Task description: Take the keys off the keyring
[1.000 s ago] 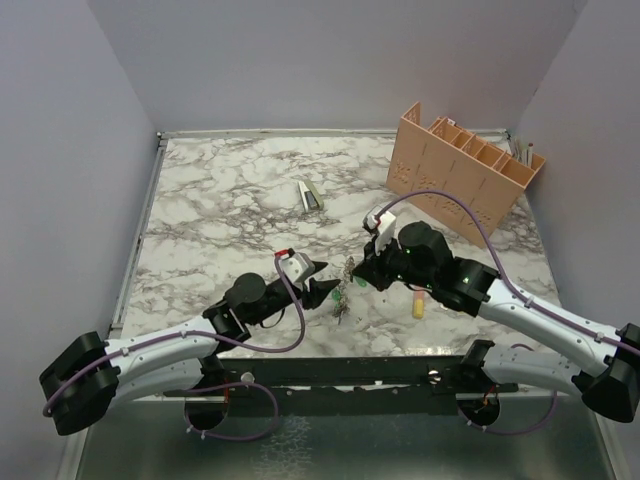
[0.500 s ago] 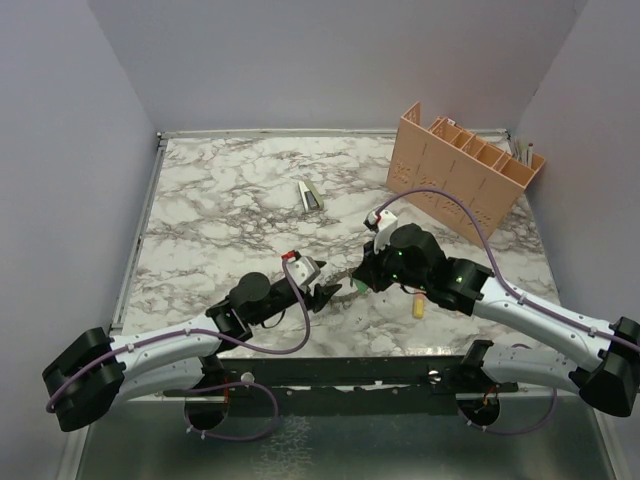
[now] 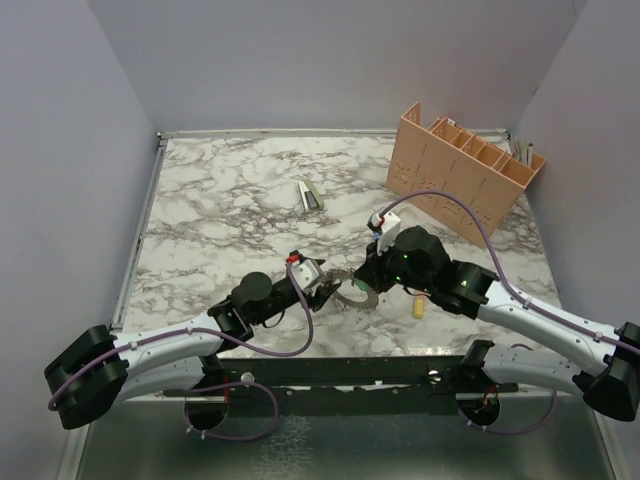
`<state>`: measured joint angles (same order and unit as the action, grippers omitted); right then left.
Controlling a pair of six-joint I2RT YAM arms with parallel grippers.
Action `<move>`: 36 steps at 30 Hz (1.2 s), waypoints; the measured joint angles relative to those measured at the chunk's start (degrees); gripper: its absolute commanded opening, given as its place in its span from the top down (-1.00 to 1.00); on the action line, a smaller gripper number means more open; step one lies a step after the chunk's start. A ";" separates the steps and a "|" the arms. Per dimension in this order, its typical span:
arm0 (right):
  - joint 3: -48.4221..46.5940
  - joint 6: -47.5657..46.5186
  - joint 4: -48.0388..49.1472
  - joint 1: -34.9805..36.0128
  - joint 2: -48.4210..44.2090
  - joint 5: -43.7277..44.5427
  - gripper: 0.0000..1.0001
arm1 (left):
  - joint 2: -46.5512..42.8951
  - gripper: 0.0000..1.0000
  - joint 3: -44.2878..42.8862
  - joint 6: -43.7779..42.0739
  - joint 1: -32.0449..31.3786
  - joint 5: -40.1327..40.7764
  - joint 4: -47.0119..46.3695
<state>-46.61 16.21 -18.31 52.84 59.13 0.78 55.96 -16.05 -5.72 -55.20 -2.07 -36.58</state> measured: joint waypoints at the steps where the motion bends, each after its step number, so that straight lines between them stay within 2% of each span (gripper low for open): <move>1: 0.17 -0.24 0.17 0.00 -0.11 -0.02 0.99 | 0.00 -0.30 0.00 -0.26 0.00 0.09 -0.13; 11: 2.38 -2.84 0.98 0.00 -2.73 -0.24 0.99 | 1.05 -0.28 0.00 -5.44 0.00 0.09 -4.09; 16: 3.65 -4.55 2.19 0.00 -4.13 -1.16 0.99 | 3.23 -0.19 -0.55 -7.17 0.00 -0.55 -4.46; 33: 7.41 -10.12 5.62 0.00 -7.30 -4.24 0.99 | 6.49 -0.12 -2.91 -11.69 -0.04 -7.19 -4.85; 36: 7.80 -10.40 6.01 0.00 -7.30 -4.76 0.99 | 7.78 -0.03 -3.56 -11.96 -0.04 -8.41 -4.87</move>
<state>-38.81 5.80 -12.29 52.84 51.83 -3.99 63.75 -19.62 -17.67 -55.24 -10.48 -41.45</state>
